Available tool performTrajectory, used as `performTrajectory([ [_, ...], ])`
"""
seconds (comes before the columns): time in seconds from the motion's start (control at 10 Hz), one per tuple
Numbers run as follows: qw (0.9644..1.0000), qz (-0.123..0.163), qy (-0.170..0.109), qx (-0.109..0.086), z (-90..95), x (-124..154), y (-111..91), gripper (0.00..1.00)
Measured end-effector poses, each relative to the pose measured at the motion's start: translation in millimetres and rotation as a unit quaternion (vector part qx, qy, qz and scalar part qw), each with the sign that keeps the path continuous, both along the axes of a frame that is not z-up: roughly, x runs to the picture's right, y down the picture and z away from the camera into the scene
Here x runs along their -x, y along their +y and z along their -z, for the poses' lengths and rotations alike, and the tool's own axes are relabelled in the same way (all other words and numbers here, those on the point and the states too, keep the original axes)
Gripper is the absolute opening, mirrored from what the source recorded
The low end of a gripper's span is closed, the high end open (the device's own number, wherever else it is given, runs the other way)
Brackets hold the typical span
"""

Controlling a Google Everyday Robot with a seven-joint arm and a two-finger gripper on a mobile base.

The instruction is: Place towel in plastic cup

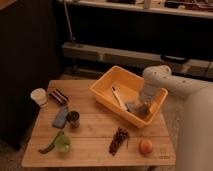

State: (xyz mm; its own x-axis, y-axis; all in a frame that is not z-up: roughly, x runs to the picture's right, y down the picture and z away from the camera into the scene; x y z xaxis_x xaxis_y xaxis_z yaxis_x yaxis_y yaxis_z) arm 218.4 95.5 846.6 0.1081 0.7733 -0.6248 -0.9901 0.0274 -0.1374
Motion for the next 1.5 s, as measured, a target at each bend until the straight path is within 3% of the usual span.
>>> performTrajectory([
  [0.3,0.9999,0.013,-0.01,-0.005,16.6,18.8,-18.4,0.06],
  [0.4,0.9999,0.011,-0.006,-0.006,19.1,22.5,-22.2,0.02],
  [0.7,0.9993,0.0,0.006,-0.038,53.8,26.1,-51.3,0.0],
  [0.8,0.9983,-0.002,-0.002,-0.058,78.3,38.7,-68.6,0.0],
  [1.0,0.9967,-0.006,-0.018,-0.078,117.6,59.2,-84.8,0.0],
  [1.2,0.9959,0.0,-0.053,-0.073,158.4,104.7,-82.8,0.0],
  [1.3,0.9951,0.006,-0.074,-0.064,173.5,128.4,-74.6,0.0],
  [1.5,0.9904,0.026,-0.13,-0.037,197.2,173.6,-46.7,0.0],
])
